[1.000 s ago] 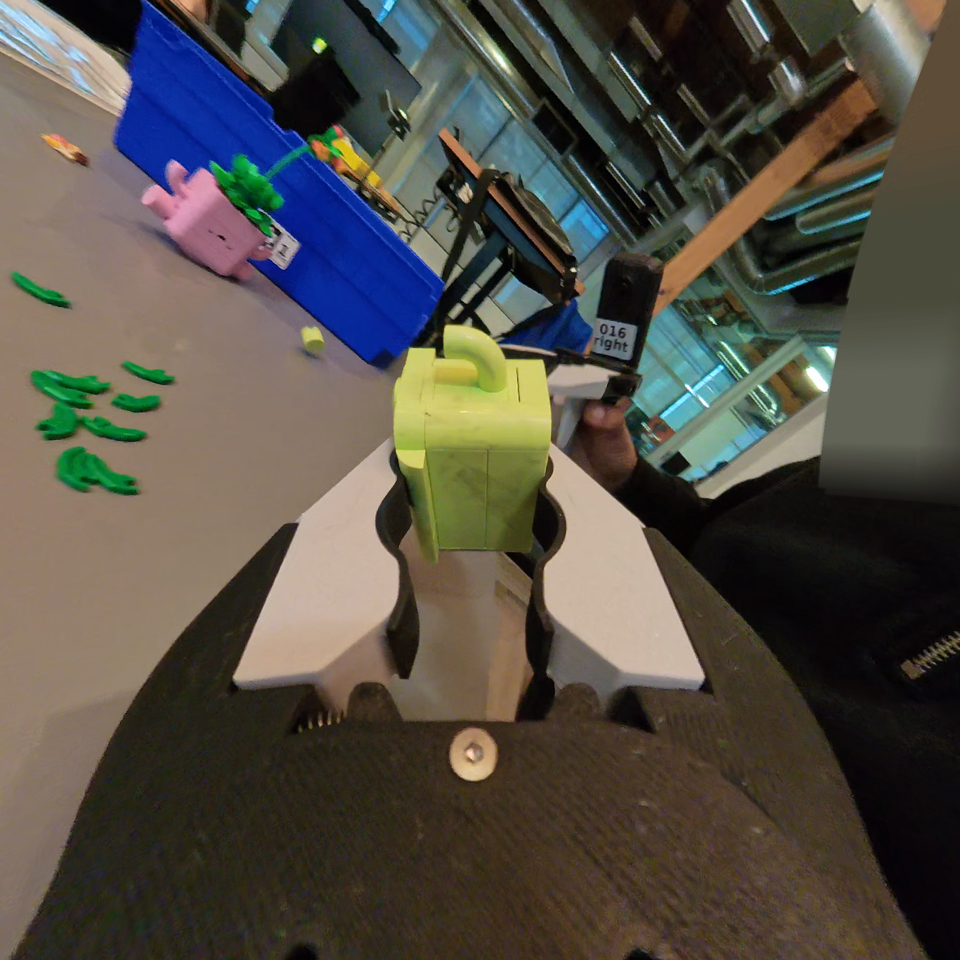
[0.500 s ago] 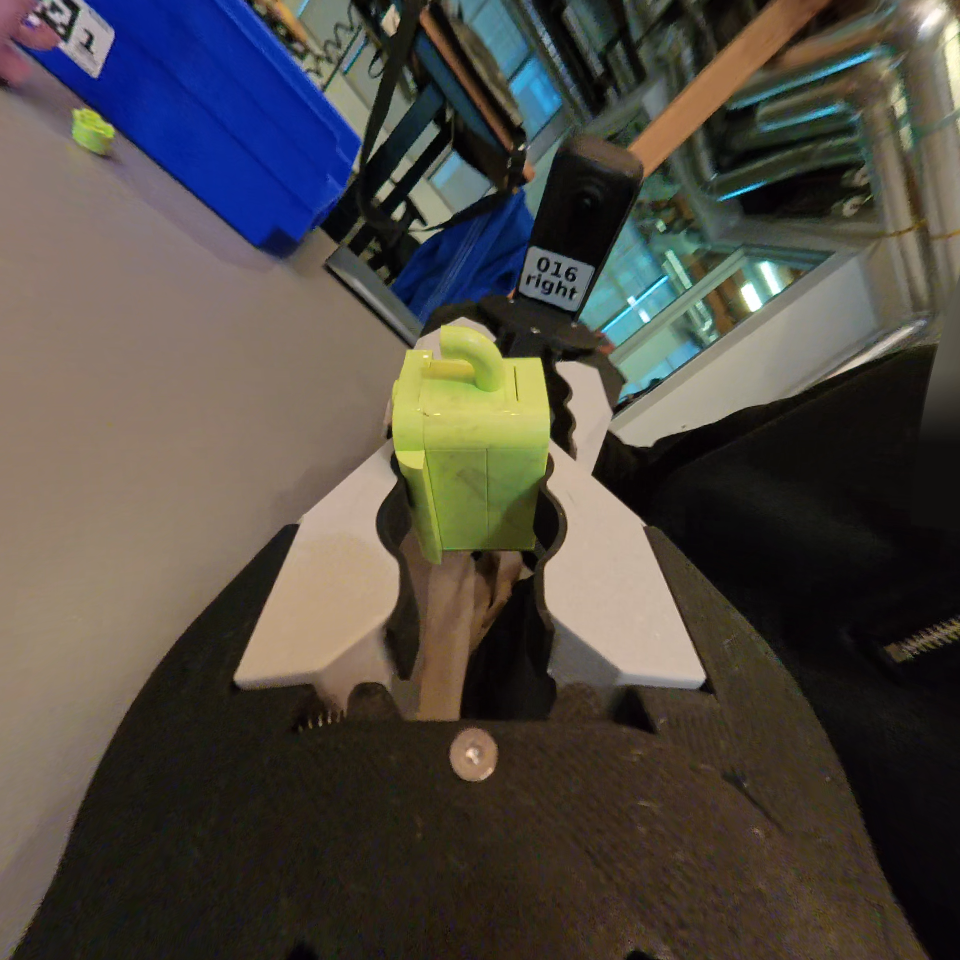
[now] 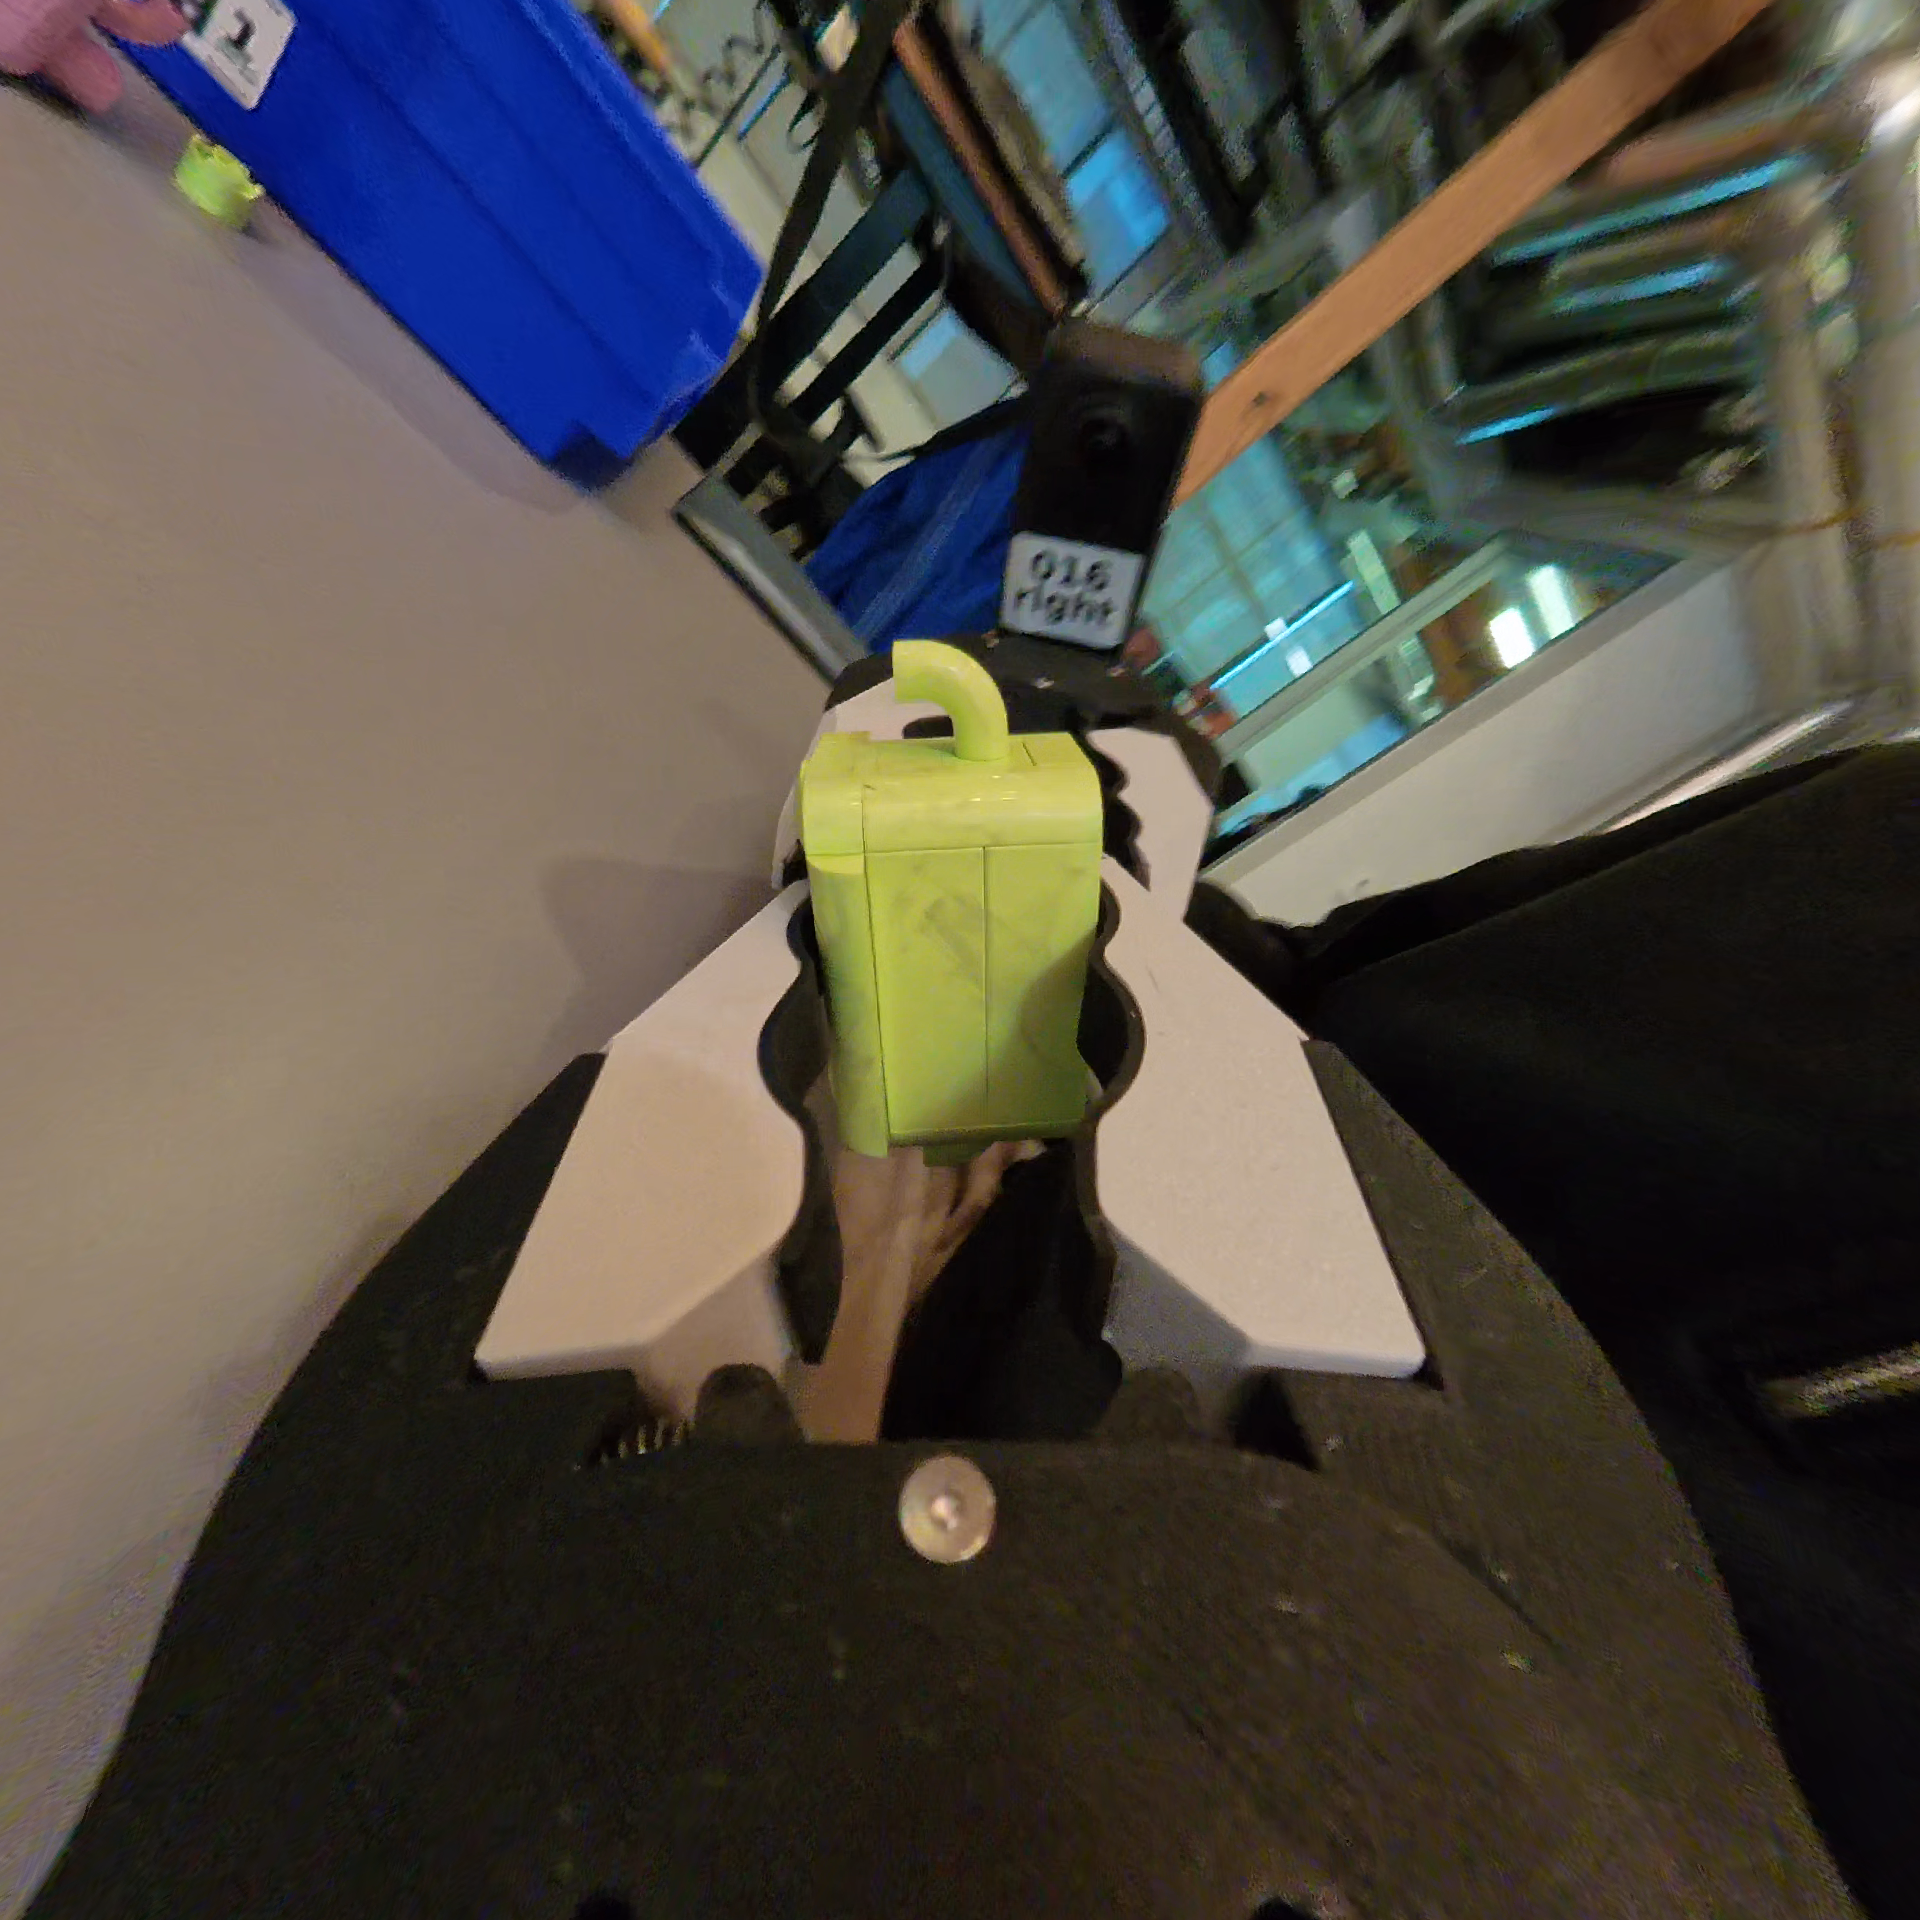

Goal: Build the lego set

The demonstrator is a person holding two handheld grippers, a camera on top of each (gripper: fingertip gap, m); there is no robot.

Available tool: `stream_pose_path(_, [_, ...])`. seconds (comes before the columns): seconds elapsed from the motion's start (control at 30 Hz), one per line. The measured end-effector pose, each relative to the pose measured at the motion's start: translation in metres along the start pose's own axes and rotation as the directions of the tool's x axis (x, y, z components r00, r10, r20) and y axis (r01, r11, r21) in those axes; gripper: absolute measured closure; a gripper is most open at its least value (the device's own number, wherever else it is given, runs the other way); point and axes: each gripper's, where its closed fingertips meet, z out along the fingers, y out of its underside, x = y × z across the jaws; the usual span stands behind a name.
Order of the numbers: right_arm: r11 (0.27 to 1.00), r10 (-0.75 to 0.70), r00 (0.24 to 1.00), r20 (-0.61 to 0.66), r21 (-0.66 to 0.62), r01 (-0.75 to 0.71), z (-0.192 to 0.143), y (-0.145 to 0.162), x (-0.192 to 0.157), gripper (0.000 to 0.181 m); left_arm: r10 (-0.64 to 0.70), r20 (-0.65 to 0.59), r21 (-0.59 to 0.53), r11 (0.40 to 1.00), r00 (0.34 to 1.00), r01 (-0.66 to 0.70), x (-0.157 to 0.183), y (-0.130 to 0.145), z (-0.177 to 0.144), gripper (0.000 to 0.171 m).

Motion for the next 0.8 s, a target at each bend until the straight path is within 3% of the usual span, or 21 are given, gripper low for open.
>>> stream_pose_path(0.13, [0.985,0.07,0.995,0.077,0.15,-0.081,-0.01,-0.027,-0.005,0.127,-0.118,-0.168,0.102,0.985,0.979,0.137,0.013,-0.019,-0.013,0.126])
stream_pose_path(0.2, [0.98,0.058,0.996,0.071,0.188,-0.071,-0.016,-0.036,-0.004,0.127,-0.137,-0.167,0.088,0.984,0.976,0.153,0.01,-0.018,-0.015,0.126])
stream_pose_path(0.33, [0.992,0.051,0.997,0.052,0.117,-0.057,-0.013,-0.031,-0.003,0.123,-0.068,-0.111,-0.025,0.998,0.991,0.066,0.007,-0.001,-0.008,0.125])
stream_pose_path(0.43, [0.993,0.107,0.992,0.059,0.052,-0.111,-0.009,-0.021,0.0,0.113,0.015,-0.044,-0.077,0.997,0.999,-0.018,0.001,0.008,-0.002,0.126])
stream_pose_path(0.53, [0.985,0.17,0.98,0.105,-0.025,-0.168,-0.005,-0.007,-0.002,0.115,0.053,-0.03,-0.141,0.988,0.998,-0.056,0.0,0.018,0.002,0.126])
stream_pose_path(0.6, [0.981,0.191,0.974,0.119,-0.045,-0.187,-0.003,-0.002,-0.001,0.138,0.079,-0.023,-0.171,0.982,0.997,-0.082,0.0,0.023,0.005,0.126])
stream_pose_path(0.7, [0.982,0.187,0.976,0.111,-0.049,-0.183,-0.004,-0.002,0.001,0.139,0.085,-0.013,-0.151,0.985,0.996,-0.086,-0.001,0.021,0.005,0.125])
stream_pose_path(0.8, [0.986,0.164,0.985,0.056,-0.027,-0.162,-0.005,-0.005,0.006,0.139,0.087,0.023,-0.06,0.995,0.996,-0.085,-0.006,0.007,0.002,0.126])
